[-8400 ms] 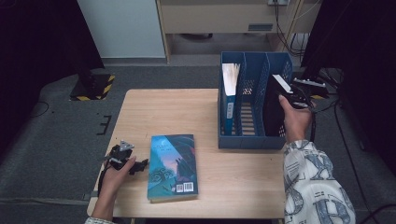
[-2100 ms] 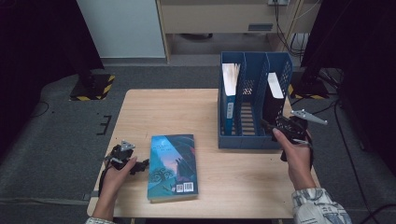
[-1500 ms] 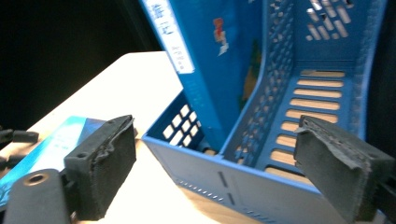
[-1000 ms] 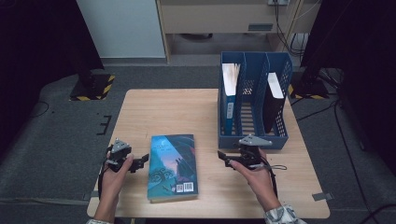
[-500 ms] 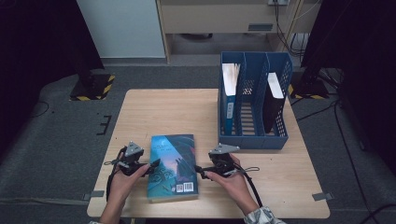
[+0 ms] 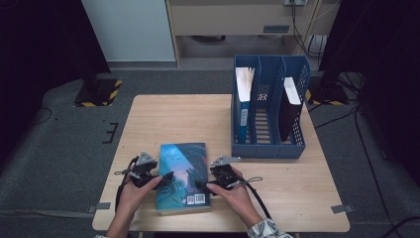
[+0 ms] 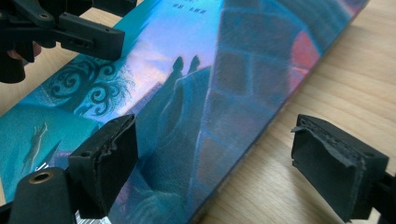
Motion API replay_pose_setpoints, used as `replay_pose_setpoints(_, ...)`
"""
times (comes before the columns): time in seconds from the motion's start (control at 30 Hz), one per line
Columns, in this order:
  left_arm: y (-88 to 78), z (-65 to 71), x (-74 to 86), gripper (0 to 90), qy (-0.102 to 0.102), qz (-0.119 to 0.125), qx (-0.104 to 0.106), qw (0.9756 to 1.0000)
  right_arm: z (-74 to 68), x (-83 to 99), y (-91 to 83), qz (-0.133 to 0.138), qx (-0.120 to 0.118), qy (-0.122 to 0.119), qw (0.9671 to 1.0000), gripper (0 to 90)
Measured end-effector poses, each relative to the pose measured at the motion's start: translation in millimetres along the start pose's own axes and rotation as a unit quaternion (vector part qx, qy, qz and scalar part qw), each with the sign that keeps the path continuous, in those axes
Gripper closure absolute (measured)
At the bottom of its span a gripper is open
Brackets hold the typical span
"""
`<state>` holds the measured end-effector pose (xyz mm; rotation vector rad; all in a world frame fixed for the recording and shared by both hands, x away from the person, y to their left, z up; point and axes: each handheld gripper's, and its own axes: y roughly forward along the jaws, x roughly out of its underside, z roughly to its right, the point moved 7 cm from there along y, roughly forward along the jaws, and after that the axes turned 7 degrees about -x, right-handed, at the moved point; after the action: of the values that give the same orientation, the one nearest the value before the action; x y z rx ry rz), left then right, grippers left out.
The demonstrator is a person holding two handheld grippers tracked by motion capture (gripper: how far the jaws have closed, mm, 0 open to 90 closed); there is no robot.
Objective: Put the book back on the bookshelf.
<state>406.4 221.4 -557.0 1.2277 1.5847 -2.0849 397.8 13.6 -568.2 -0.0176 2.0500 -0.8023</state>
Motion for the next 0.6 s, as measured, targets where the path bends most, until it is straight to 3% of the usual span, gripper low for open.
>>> replay_pose_setpoints(0.17,2.5,3.6,1.5,15.0,-0.008,-0.007,0.026,0.9996,-1.7,0.6,5.1,-0.002,-0.006,0.008,0.9999,14.4)
replay_pose_setpoints(0.6,10.9,2.3,-2.4,13.1,-0.011,0.001,0.046,0.9989,0.2,2.5,9.4,-0.004,-0.017,0.029,0.9994,9.5)
